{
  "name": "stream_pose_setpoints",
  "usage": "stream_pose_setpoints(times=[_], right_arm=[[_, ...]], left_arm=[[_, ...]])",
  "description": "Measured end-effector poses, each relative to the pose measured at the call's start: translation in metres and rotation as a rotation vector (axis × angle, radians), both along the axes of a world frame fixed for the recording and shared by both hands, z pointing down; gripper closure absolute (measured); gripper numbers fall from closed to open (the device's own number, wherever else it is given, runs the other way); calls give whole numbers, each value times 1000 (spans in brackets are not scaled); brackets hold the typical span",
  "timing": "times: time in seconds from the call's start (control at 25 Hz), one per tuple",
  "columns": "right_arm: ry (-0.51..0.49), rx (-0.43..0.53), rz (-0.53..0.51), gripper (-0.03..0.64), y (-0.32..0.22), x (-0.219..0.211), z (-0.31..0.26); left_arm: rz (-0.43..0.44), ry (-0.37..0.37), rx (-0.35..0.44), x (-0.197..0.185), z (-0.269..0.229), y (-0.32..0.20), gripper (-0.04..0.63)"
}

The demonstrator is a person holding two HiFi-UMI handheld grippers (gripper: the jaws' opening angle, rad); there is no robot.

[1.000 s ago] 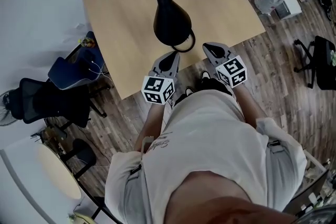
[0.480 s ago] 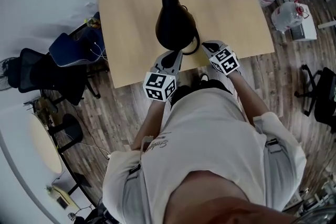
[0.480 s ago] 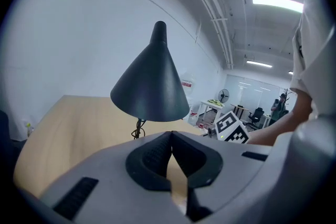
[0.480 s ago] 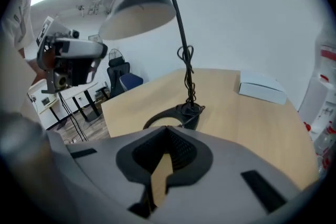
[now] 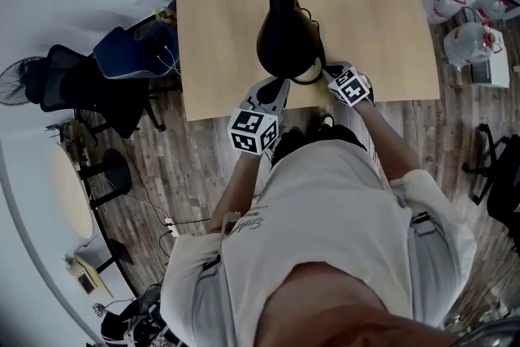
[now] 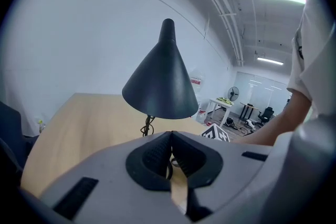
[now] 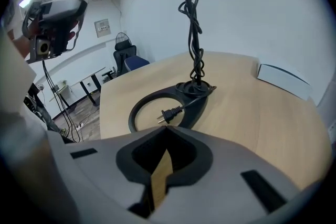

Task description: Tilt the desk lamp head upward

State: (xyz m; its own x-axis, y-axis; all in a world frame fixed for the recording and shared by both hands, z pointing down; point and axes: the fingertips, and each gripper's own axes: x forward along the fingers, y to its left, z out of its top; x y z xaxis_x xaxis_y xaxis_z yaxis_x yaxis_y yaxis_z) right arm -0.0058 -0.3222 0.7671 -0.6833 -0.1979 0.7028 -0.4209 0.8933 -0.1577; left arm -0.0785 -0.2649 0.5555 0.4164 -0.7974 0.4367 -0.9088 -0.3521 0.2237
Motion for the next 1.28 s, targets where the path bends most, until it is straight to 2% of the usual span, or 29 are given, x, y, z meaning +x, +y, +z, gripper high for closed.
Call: stream_pose_setpoints(times=[0.36,0.56,0.8,1.28], right_arm=[[84,10,-78,621,5,-7,10],[132,20,-100,621,7,-6,10],[99,-31,-52,621,4,-7,13],[156,9,-50,621,7,-6,14]], left_arm=[[15,15,7,2,1,-6,581],[17,55,91,10,-9,-12,581],[12,-7,146,9,-18,-14,581],[43,-3,181,10,-43,12,583]])
